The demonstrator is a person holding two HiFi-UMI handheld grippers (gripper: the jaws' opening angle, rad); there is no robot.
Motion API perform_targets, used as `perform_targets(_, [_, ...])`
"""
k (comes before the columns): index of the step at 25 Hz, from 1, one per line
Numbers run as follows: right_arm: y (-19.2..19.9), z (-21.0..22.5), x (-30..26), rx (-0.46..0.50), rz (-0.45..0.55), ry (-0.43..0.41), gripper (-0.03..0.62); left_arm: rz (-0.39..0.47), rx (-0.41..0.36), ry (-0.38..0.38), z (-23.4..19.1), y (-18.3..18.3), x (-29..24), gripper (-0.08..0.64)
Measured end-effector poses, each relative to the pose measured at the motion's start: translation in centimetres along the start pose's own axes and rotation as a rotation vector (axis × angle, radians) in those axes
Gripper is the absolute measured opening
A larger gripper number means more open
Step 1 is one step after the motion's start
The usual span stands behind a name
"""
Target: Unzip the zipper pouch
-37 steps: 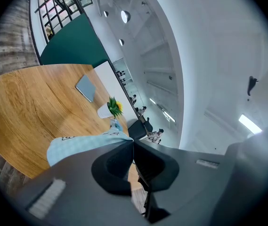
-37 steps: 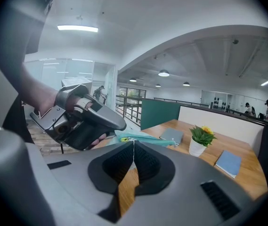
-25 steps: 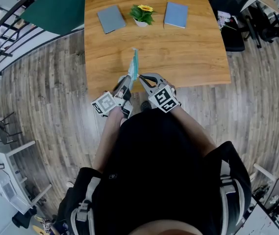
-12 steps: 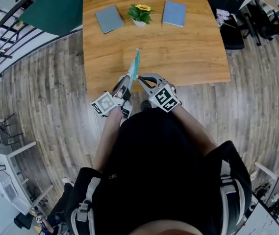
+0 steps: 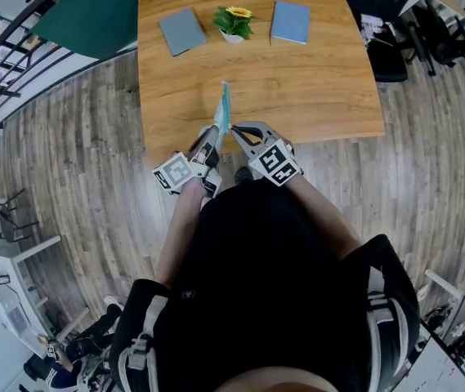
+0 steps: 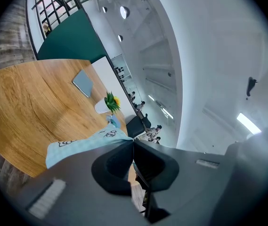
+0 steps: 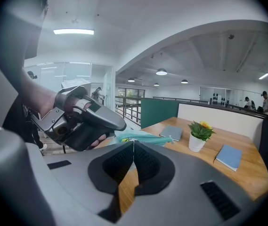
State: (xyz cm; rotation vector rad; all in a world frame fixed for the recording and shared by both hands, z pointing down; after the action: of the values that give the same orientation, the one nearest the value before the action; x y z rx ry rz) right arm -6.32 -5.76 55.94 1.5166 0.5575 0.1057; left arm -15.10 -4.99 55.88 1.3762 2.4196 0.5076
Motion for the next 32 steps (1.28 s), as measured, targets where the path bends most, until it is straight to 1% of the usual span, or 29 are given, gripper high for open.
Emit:
perform_targets(6, [0.1, 0.7, 0.0, 0.015, -0.019, 0.038, 0.006, -0.022, 0.003, 0.011, 0.3, 0.4, -0.3, 0.005])
perform_targets(17, [0.1, 0.9, -0.2, -0.001, -0.016, 0.063, 0.006, -0.048, 0.001, 0.019, 0.5, 0.7, -0.5, 0.005])
perform_targets(21, [-0.3, 0.9, -0.1, 0.003, 0.006, 0.047, 0.005, -0.028, 0.005, 0.019, 0.3, 0.4, -0.4, 0.006])
perform_targets(25, [-0.9, 0.5, 0.0, 0.021, 0.033, 0.016, 0.005, 0.004, 0.022, -0.001, -0.2, 0.2, -0.2, 0.008])
perform_targets(27, [-1.0, 0.3, 0.1, 0.036, 0.040, 0.000, 0.005, 0.015, 0.058, -0.001, -0.5, 0.4, -0.2, 0.010])
perform_targets(30, [-1.0, 0.2, 0.3, 0.073, 0.029, -0.009, 0.005, 0.041, 0.181, 0.028, -0.8, 1.0, -0.3, 0.015])
perform_targets(32, [-1.0, 0.3, 0.4, 0.085, 0.024, -0.009, 0.005, 0.053, 0.225, 0.049, -1.3, 1.1, -0.3, 0.026])
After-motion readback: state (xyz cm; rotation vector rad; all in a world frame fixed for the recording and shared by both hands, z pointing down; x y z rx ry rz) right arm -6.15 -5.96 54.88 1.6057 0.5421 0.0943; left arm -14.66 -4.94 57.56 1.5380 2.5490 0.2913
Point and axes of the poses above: the fingertips, and each gripper's own axes: x backward along the fingers, z to its right, y out of its underside, the point moved 3 cm from there along x, backward along the fingers, and after that the axes turned 7 degrees about z, right-handed, at the moved point
